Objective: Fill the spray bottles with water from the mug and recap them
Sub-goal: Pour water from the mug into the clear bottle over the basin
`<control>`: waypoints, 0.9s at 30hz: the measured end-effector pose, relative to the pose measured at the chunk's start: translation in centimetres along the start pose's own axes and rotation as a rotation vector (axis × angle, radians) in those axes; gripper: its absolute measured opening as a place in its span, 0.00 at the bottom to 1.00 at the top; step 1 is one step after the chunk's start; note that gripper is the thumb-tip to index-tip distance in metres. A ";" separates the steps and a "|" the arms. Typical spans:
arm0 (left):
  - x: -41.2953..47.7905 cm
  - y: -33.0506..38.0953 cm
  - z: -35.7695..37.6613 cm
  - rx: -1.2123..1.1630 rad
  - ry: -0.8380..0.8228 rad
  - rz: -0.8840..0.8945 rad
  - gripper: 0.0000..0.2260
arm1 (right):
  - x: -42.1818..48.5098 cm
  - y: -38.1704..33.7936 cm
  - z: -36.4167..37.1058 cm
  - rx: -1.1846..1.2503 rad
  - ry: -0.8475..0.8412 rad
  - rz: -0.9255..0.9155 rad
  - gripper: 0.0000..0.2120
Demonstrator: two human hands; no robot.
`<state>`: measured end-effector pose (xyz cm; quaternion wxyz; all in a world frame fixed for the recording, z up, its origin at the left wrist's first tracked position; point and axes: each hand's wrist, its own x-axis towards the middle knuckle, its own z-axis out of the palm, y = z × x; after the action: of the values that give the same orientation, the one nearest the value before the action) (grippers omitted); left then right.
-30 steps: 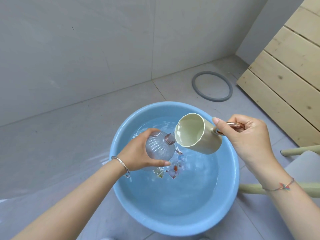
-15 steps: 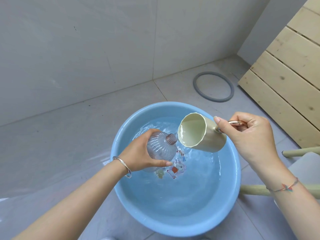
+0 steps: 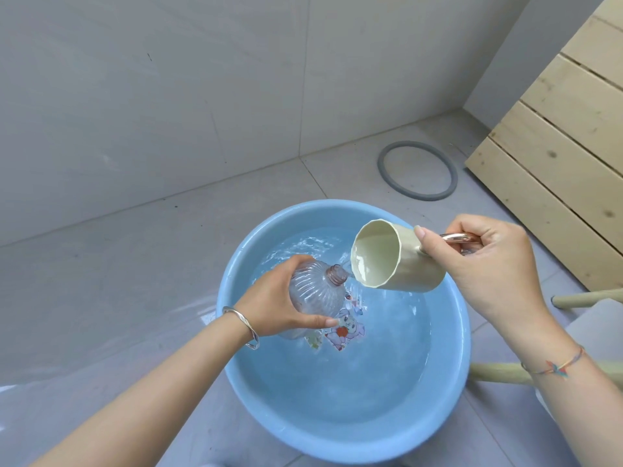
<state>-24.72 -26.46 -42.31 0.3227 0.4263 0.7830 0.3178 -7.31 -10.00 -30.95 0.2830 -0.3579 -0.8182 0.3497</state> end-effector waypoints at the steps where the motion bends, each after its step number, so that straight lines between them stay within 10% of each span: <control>1: 0.0 0.0 0.0 -0.002 -0.001 -0.004 0.43 | 0.0 0.0 0.0 -0.003 0.002 -0.008 0.20; 27: 0.1 -0.1 0.4 -0.036 -0.009 -0.020 0.47 | 0.1 -0.5 0.9 -0.136 0.019 -0.275 0.19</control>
<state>-24.50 -26.30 -42.66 0.3372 0.4141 0.7797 0.3268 -8.16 -10.48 -31.08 0.3108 -0.2641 -0.8787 0.2479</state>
